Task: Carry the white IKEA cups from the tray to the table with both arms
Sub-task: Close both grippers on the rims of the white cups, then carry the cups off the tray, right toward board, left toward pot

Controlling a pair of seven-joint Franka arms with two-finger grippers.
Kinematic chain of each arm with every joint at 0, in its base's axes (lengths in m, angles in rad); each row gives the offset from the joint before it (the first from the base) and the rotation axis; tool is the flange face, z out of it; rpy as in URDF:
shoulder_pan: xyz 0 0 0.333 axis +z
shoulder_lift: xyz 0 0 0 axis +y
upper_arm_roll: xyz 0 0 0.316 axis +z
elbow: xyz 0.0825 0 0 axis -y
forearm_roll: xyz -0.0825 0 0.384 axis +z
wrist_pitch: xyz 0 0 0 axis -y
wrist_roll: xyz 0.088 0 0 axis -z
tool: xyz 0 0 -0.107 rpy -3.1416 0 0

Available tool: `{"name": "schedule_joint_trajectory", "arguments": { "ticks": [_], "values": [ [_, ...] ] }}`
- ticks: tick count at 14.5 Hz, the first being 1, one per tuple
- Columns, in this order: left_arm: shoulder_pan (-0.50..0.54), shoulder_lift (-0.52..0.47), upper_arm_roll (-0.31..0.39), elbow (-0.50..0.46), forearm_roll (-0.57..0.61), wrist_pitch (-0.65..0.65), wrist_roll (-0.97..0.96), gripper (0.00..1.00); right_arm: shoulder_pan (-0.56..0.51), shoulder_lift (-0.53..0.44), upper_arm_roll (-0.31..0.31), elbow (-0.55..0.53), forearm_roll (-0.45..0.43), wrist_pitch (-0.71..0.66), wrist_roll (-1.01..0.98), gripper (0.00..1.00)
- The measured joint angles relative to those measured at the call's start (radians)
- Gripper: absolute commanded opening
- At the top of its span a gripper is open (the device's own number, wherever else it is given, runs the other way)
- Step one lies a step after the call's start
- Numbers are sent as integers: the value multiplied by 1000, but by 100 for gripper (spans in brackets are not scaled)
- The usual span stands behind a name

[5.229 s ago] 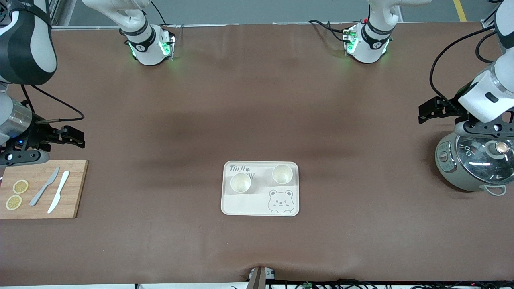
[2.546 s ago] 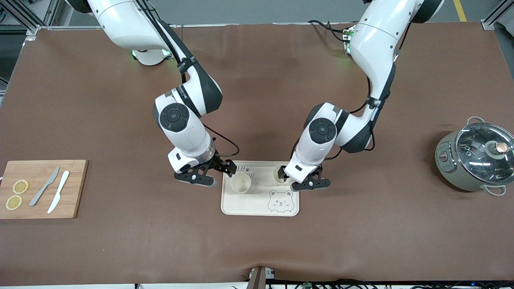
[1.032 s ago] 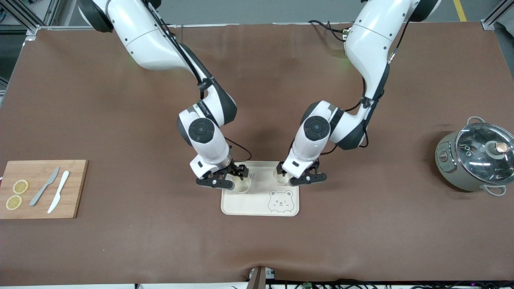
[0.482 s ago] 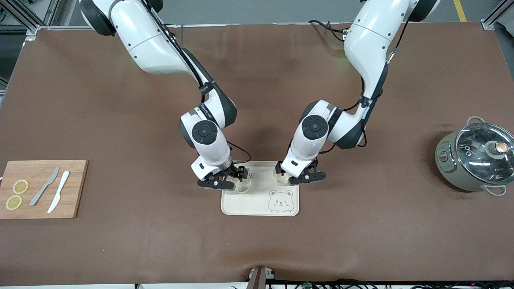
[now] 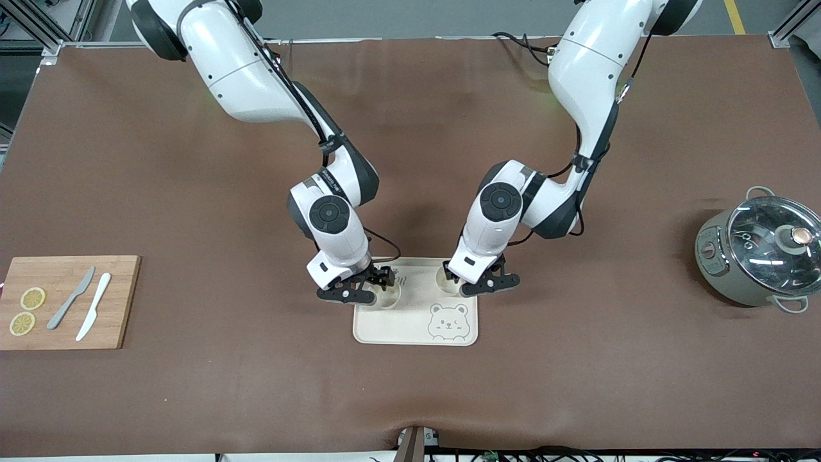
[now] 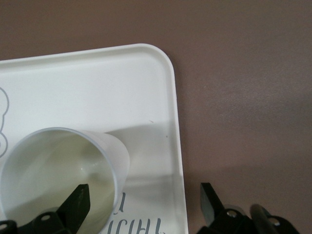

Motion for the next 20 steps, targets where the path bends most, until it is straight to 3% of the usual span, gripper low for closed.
{"name": "schedule_joint_trajectory", "arguments": {
  "ticks": [2,6,7,10,15,20],
  "values": [
    [-1,0,0,0,2,0,0,0,0,0,-1,0,-2,0,0,49],
    [-1,0,0,2,4,4,-1,0,0,0,-5,0,-2,0,-1,6],
    [-1,0,0,2,4,4,-5,0,0,0,-7,0,-3,0,-1,0],
    [1,-3,2,3,4,-7,-22,0,0,0,-6,6,-3,4,-1,0],
    [17,-100,3,2,6,-188,-27,0,0,0,-6,13,-3,4,-1,0],
    [74,-343,2,-226,9,-215,56,0,-5,0,-13,31,-3,-5,-1,0]
  ]
}}
